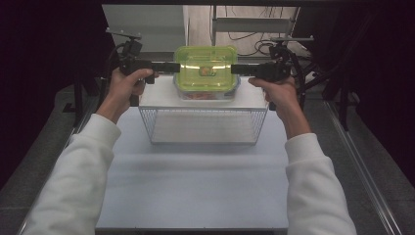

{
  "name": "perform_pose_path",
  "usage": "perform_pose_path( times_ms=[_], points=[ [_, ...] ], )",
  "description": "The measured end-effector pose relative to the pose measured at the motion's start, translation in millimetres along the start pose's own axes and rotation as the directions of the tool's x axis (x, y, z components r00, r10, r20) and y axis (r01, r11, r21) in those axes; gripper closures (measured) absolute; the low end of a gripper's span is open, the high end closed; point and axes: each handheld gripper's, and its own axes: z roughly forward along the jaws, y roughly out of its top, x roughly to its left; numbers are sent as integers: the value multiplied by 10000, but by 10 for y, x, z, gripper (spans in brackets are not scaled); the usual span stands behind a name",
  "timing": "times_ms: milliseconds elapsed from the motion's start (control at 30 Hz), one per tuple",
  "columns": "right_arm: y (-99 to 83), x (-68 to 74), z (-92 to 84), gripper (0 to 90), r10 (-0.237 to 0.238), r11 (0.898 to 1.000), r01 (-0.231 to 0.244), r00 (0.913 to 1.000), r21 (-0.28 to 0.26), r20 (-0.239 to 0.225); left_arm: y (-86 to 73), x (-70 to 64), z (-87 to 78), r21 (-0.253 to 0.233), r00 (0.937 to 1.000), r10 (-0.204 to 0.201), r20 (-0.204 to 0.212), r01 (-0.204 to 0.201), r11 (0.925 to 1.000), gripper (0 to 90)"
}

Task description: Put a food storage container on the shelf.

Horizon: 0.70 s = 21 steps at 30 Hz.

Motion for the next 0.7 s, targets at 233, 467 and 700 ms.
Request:
perform_pose_path(
  times_ms=[233, 467, 700],
  points=[
    [103, -195, 118, 812, 646, 9977, -649, 9978, 207, 160, 87, 192, 90, 141, 9980, -620, -103, 622, 9980, 823],
    [119, -355, 188, 809, 1396, 9902, -1396, 9902, 79, 47, 138, 291, 134, 71, 9917, -1288, 48, 1288, 9916, 824],
    [178, -436, 256, 788, 2144, 9767, -2144, 9767, -36, 118, 157, 445, 168, -211, 9652, -2584, 390, 2594, 9655, 812]
  ],
)
